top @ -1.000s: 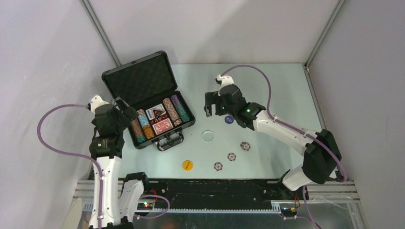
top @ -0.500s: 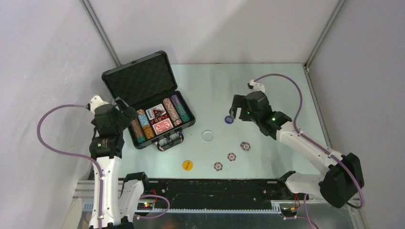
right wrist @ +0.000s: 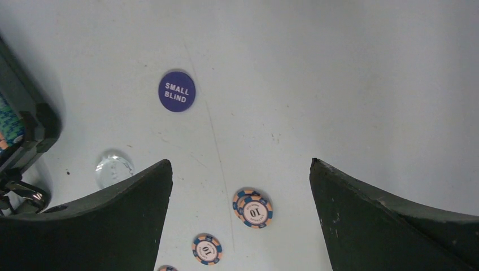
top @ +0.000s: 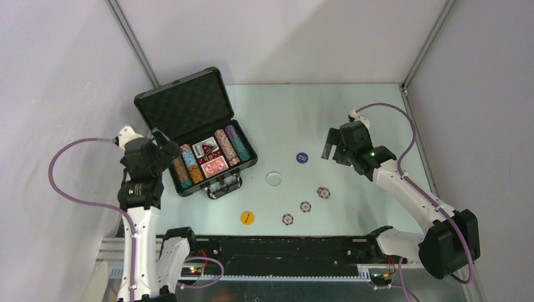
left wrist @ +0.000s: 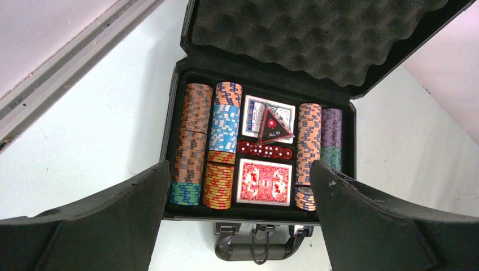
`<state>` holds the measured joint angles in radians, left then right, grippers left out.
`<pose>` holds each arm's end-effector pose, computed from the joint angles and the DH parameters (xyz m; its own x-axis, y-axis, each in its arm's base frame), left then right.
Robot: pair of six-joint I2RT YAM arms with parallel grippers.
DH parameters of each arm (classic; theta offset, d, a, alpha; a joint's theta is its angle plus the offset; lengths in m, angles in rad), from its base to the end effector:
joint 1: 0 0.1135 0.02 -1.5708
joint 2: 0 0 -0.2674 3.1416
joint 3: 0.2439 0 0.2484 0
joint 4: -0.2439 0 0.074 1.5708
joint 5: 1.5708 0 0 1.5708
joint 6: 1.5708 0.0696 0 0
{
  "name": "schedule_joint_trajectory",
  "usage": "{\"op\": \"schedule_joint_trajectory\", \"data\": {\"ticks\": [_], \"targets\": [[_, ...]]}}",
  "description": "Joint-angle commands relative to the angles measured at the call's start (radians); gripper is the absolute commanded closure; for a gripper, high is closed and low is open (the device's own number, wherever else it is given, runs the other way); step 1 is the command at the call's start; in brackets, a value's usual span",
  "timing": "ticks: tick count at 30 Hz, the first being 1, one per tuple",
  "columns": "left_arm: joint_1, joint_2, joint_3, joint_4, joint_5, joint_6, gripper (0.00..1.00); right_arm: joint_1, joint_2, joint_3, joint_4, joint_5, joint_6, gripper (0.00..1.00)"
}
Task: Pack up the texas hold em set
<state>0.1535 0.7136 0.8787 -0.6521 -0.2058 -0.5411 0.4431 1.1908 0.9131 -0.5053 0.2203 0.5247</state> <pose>0.1672 0.0403 0.3208 -0.2274 -0.5454 -0.8068 -0.5195 0.7687 -0.3732 0.2501 0.1019 0.2533 -0.6910 0.2132 -0.6907 0.0783 0.9720 0.2217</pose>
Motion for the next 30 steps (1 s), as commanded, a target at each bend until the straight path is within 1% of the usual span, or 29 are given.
{"op": "schedule_joint_trajectory", "data": {"ticks": [1, 8, 16, 25, 30], "targets": [[0.012, -0.025, -0.008, 0.032, -0.001, 0.017, 0.02, -0.010, 0.001, 0.000, -0.054, 0.004, 0.015, 0.06], [0.013, -0.011, -0.008, 0.032, 0.029, 0.023, 0.02, -0.016, -0.013, 0.000, -0.097, 0.025, 0.021, 0.05], [0.015, -0.014, -0.006, 0.033, 0.033, 0.025, 0.02, -0.062, 0.015, 0.018, -0.183, -0.027, 0.068, 0.05], [0.015, -0.011, -0.007, 0.034, 0.038, 0.027, 0.02, -0.067, 0.027, 0.017, -0.167, -0.040, 0.073, 0.05], [0.016, -0.007, -0.010, 0.040, 0.049, 0.027, 0.02, -0.072, 0.034, 0.017, -0.191, -0.032, 0.099, 0.05]]}}
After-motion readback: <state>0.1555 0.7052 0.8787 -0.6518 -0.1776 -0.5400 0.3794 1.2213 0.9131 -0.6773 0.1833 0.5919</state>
